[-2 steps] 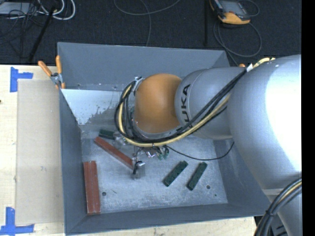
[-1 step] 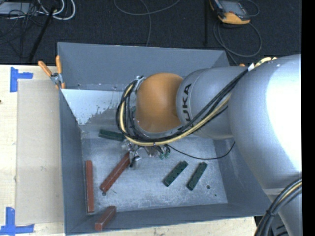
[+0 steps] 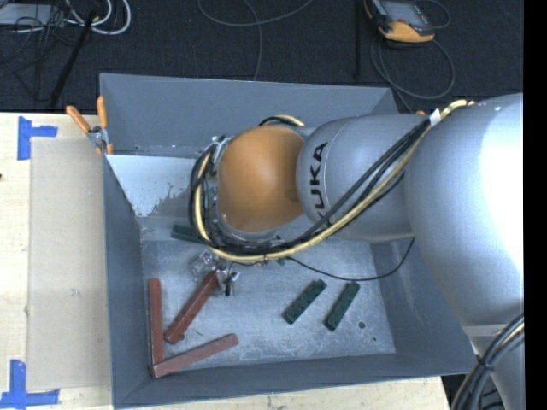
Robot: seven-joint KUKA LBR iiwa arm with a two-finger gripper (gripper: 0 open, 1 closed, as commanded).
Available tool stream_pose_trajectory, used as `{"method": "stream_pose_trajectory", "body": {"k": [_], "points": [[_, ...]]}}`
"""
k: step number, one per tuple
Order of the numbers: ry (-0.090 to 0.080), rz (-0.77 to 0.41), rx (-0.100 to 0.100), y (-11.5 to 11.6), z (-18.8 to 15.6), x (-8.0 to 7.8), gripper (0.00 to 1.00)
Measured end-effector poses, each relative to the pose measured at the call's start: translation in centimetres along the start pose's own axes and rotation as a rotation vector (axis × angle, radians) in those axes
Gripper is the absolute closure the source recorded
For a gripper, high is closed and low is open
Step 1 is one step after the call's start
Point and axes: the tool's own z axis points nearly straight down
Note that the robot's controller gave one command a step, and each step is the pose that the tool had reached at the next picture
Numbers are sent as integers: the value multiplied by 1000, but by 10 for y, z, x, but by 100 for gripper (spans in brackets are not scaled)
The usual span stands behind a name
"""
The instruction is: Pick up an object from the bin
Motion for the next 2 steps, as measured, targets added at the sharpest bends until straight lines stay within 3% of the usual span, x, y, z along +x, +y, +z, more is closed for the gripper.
{"method": "stream_pose_trajectory", "body": {"k": [1, 2], "points": [[1, 6, -1, -1, 0, 1, 100], [1, 8, -1, -1, 0, 1, 0]]}}
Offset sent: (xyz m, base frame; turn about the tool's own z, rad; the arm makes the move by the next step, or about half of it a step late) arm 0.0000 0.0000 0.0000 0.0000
